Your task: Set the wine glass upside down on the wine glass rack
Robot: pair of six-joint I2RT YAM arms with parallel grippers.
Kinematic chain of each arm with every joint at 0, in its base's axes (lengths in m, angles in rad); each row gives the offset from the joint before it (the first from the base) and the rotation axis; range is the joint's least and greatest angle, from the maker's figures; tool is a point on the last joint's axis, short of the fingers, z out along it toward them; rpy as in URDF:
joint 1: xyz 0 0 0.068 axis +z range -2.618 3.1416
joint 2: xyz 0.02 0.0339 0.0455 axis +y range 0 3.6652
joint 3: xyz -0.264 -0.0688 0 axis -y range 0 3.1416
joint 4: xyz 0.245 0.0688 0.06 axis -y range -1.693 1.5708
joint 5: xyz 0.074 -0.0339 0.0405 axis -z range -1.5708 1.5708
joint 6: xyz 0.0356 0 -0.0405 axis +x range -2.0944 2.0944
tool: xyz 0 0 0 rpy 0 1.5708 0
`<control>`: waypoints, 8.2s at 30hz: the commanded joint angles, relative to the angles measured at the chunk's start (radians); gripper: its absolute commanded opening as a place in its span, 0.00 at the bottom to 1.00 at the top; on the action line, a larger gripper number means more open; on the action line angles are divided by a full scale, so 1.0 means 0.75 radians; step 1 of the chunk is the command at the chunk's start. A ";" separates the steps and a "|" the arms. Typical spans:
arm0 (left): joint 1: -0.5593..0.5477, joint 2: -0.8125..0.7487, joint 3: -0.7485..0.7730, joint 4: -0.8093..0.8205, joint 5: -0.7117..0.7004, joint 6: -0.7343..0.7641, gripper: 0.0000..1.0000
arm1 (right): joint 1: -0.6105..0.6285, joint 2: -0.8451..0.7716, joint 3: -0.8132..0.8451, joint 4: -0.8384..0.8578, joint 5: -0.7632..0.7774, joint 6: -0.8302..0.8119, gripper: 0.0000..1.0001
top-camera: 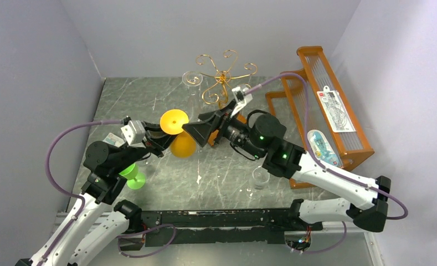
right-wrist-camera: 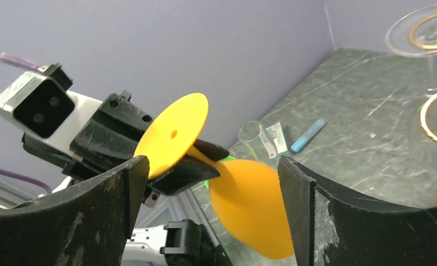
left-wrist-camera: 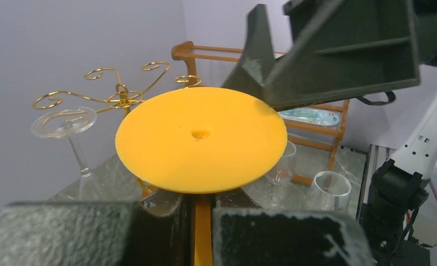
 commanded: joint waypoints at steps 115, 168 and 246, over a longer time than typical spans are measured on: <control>0.005 -0.027 0.045 -0.359 -0.533 -0.443 0.97 | -0.671 0.171 0.127 -0.177 -0.172 0.693 0.00; 0.003 0.793 0.429 0.087 -0.173 -1.551 0.65 | -0.682 0.092 0.008 -0.153 -0.277 0.923 0.00; -0.079 0.845 0.370 0.137 -0.640 -1.720 0.05 | -0.687 -0.167 -0.191 -0.198 -0.038 0.871 0.70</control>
